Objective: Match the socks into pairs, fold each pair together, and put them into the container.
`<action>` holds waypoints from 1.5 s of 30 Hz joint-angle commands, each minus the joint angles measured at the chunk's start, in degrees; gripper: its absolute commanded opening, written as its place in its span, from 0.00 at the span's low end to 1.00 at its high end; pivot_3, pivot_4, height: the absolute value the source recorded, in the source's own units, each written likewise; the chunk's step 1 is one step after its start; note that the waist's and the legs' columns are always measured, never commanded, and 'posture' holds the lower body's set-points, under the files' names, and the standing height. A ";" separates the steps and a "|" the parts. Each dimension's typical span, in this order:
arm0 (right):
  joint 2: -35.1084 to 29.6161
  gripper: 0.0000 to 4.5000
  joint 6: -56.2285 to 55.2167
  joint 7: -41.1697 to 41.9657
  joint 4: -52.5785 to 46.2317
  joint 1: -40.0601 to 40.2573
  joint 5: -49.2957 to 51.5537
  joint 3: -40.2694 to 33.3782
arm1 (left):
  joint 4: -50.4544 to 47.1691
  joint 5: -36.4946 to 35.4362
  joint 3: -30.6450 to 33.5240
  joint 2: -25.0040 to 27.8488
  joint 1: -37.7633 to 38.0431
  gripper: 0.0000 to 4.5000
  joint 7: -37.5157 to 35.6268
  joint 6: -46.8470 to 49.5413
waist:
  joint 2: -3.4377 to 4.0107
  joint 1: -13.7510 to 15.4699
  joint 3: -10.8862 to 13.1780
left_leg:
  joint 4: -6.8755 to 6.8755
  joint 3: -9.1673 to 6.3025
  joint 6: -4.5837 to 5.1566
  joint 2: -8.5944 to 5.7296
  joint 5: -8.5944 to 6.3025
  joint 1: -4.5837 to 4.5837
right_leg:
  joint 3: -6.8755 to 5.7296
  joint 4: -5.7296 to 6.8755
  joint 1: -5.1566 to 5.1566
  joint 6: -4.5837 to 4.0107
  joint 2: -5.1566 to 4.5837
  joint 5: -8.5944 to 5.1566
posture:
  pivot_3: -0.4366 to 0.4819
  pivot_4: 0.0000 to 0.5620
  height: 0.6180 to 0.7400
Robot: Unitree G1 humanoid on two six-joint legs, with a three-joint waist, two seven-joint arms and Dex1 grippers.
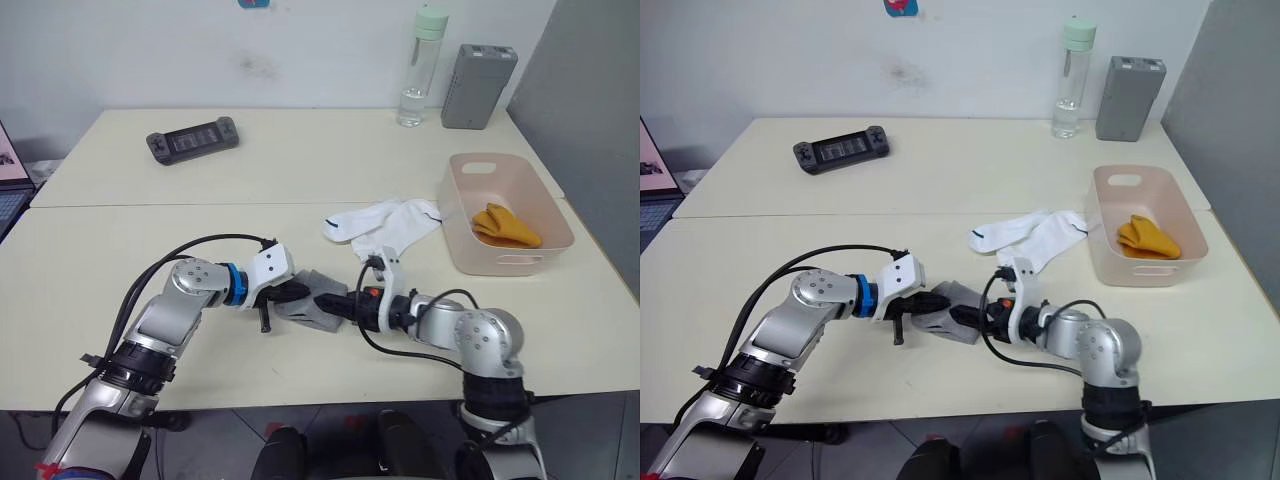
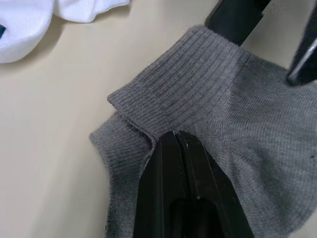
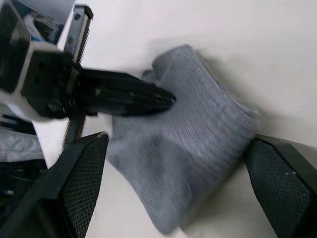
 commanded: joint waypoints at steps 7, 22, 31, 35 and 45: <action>1.68 0.99 -5.14 0.48 4.41 -0.68 -0.74 2.88 | 0.22 0.73 -0.49 -0.31 1.58 0.00 0.14 2.11 | 0.02 0.02 -0.07 | 0.00 -0.01 0.00 0.00 0.00 0.00 | 0.01 0.00 0.00 -0.03 0.00 0.02 | 0.48 0.27 1.00; -3.05 0.00 -7.01 1.11 -3.05 1.89 -0.60 5.68 | -2.48 -5.85 3.55 -0.73 0.72 0.00 -2.71 8.19 | 0.01 0.13 -0.03 | -0.02 -0.02 0.00 -0.01 0.00 -0.10 | 0.00 -0.03 -0.06 0.00 -0.02 0.00 | 0.48 0.27 1.00; -22.83 0.00 -3.13 8.10 -28.22 2.73 6.20 2.55 | -10.86 -15.17 7.75 -4.46 -4.33 0.00 -0.16 18.93 | 0.01 0.79 0.10 | 0.08 -0.24 0.00 -0.13 0.00 -0.59 | -0.20 -0.16 -0.27 -0.05 -0.16 0.03 | 0.48 0.27 1.00; -35.86 0.00 -3.76 12.28 -33.07 0.98 8.68 -5.34 | -13.80 -18.75 7.78 -6.67 -9.77 0.24 -0.04 22.37 | -0.02 1.01 0.14 | 0.09 -0.35 -0.01 -0.18 0.00 -0.70 | -0.26 -0.21 -0.30 -0.01 -0.15 0.01 | 0.48 0.27 1.00; -67.87 0.00 -21.70 23.82 -18.79 -4.16 -5.24 -10.30 | -13.30 -25.23 9.42 -12.95 -20.84 0.88 3.58 27.76 | 0.17 1.37 0.47 | 0.14 -0.24 0.00 -0.23 0.00 -0.77 | -0.19 -0.33 -0.31 0.03 -0.16 0.01 | 0.48 0.27 1.00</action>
